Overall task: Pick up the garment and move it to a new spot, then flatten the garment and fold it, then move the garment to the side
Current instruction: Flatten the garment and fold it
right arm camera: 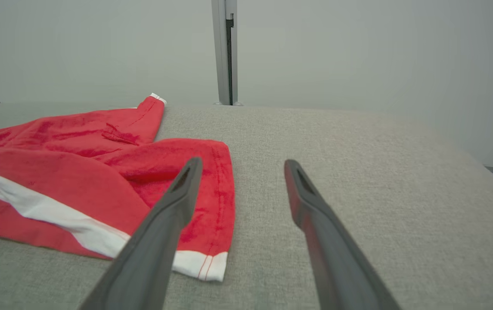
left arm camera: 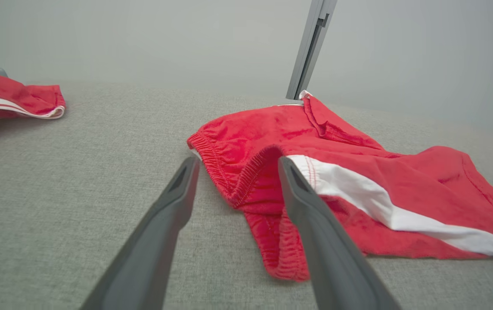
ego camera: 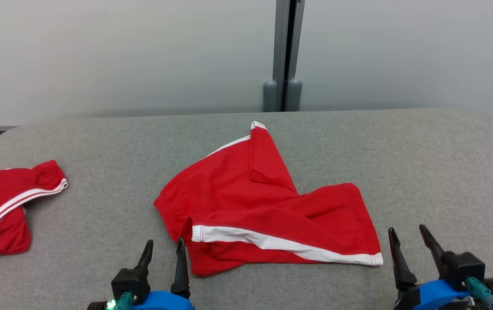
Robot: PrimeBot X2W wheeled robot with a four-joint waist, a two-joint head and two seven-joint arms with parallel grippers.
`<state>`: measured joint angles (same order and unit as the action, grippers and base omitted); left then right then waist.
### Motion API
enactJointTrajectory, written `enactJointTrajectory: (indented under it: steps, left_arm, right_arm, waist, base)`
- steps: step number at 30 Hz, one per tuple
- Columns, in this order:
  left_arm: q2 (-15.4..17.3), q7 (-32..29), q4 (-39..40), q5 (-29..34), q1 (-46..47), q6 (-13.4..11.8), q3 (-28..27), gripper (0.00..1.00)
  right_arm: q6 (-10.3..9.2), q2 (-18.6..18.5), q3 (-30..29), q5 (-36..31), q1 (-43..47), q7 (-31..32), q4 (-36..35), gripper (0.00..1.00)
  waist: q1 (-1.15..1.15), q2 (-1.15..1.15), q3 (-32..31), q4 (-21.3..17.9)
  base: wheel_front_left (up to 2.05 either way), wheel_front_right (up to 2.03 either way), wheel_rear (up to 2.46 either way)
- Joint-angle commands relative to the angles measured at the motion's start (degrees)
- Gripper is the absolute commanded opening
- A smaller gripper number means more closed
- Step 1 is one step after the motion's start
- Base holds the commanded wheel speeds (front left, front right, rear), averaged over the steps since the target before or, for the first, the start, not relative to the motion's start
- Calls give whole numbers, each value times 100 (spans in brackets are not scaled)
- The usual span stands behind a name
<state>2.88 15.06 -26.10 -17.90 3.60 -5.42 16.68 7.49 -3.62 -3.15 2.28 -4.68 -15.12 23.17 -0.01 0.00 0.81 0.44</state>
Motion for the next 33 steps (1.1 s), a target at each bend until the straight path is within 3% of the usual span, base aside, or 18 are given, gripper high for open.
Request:
enactJointTrajectory:
  steps: [1, 10, 23, 33]
  left_arm:
    - [3, 18, -14, 0, -87, 23, -26, 100]
    - [1, 18, 20, -119, -175, 86, -13, 100]
    - [1, 18, -64, -781, 221, 593, 337, 100]
    - [1, 18, -381, -1022, 532, 655, 324, 100]
  right_arm:
    - [1, 45, 29, 21, 154, -4, 27, 100]
    - [1, 68, 189, 27, 247, -4, 81, 100]
    - [1, 66, 447, 157, 41, -4, 114, 100]
    - [1, 65, 447, 159, -82, -4, 114, 100]
  waist:
    - [1, 0, -63, 0]
    - [1, 0, -161, 6]
    - [1, 0, 191, -214]
    - [1, 0, 420, -390]
  base:
    - [0, 0, 0]
    - [0, 0, 0]
    - [0, 0, 0]
    - [0, 0, 0]
